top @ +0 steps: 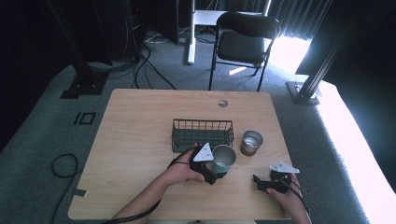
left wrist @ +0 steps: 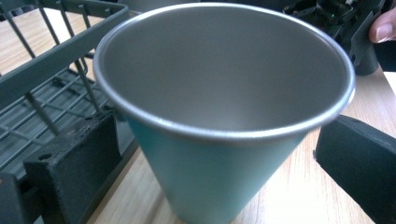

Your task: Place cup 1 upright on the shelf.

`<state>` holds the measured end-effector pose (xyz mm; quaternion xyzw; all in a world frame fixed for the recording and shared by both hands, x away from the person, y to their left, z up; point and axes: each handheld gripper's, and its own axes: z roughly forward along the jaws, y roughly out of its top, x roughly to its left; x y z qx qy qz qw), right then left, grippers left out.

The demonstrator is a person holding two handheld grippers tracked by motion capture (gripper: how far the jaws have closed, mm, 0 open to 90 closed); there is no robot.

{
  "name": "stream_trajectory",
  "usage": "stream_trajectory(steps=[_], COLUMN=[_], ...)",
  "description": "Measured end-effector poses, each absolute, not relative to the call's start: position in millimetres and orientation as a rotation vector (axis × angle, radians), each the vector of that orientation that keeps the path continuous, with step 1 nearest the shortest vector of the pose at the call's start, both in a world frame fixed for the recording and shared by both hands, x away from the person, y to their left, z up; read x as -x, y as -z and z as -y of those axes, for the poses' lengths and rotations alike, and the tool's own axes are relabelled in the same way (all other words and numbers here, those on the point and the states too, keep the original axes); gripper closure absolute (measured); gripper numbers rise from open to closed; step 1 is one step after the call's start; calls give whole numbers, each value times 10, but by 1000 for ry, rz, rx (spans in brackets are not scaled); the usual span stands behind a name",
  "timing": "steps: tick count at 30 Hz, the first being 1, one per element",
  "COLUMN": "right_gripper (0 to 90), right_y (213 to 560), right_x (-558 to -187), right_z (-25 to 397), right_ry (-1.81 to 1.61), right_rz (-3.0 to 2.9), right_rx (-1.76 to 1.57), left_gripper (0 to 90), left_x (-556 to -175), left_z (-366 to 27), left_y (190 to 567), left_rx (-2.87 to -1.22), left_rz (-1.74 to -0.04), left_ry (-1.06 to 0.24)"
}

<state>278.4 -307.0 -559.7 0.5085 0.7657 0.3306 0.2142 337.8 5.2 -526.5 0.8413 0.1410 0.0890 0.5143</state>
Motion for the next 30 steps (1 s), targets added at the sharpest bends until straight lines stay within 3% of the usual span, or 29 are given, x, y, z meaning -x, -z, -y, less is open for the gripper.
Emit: stream_trajectory(steps=[13, 17, 19, 30], right_gripper=[109, 109, 109, 109], right_y=[5597, 5597, 5597, 5597], right_x=[-2784, -2784, -2784, -2784], right_z=[3071, 3071, 3071, 3070], right_ry=[-916, -916, -916, -917], right_rz=[-2124, -2124, -2124, -2123], right_rx=[-1410, -1410, -1410, -1411], left_gripper=[7, 60, 133, 146], left_x=[-3397, -3413, -3425, -3389], left_z=[91, 105, 104, 84], left_y=[5289, 5287, 5281, 5180], left_rx=[-1946, -1938, -1930, -1935], left_rz=[-324, -336, -364, -366], left_ry=[-191, -203, -211, -211])
